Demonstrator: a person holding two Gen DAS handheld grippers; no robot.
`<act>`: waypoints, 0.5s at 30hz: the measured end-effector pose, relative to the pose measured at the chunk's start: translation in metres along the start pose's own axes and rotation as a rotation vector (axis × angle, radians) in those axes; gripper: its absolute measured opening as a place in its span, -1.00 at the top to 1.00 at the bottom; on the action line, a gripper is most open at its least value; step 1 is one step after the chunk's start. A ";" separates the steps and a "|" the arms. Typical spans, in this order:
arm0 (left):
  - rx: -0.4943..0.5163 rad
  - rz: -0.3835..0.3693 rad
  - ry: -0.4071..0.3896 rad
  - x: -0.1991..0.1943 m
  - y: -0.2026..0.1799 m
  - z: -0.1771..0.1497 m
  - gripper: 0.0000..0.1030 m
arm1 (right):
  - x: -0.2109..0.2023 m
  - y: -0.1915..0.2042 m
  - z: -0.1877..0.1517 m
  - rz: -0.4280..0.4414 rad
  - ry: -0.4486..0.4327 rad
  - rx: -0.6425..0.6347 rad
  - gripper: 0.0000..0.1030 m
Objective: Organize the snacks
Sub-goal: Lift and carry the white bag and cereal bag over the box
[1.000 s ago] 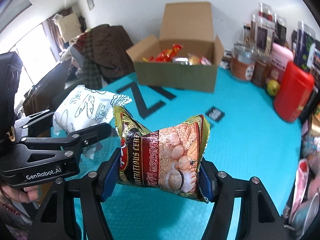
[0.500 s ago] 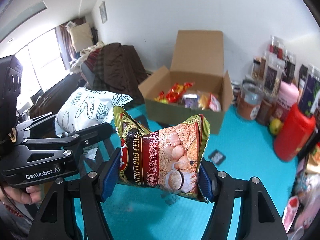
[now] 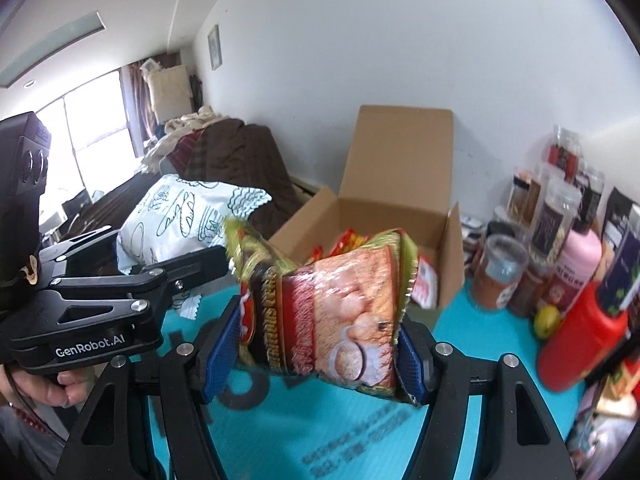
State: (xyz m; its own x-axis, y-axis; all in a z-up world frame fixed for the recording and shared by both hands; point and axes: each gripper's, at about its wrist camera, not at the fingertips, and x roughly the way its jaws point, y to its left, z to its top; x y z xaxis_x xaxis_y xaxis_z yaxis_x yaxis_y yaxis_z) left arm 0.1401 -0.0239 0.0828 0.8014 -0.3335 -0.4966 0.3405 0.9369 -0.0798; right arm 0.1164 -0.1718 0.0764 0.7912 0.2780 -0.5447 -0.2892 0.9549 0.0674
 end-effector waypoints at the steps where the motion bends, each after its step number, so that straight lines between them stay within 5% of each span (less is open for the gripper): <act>1: 0.003 0.000 -0.001 0.003 0.001 0.003 -0.31 | 0.003 -0.002 0.003 -0.004 0.000 -0.002 -0.29; 15: 0.007 -0.013 -0.017 0.076 0.012 0.050 -0.31 | 0.050 -0.044 0.052 -0.021 -0.069 0.026 -0.23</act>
State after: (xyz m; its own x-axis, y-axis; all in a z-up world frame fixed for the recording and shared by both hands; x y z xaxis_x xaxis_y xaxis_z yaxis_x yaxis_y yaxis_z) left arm 0.2296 -0.0434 0.0878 0.8052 -0.3472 -0.4808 0.3540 0.9318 -0.0800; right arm 0.1970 -0.1946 0.0897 0.8324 0.2640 -0.4871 -0.2590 0.9626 0.0792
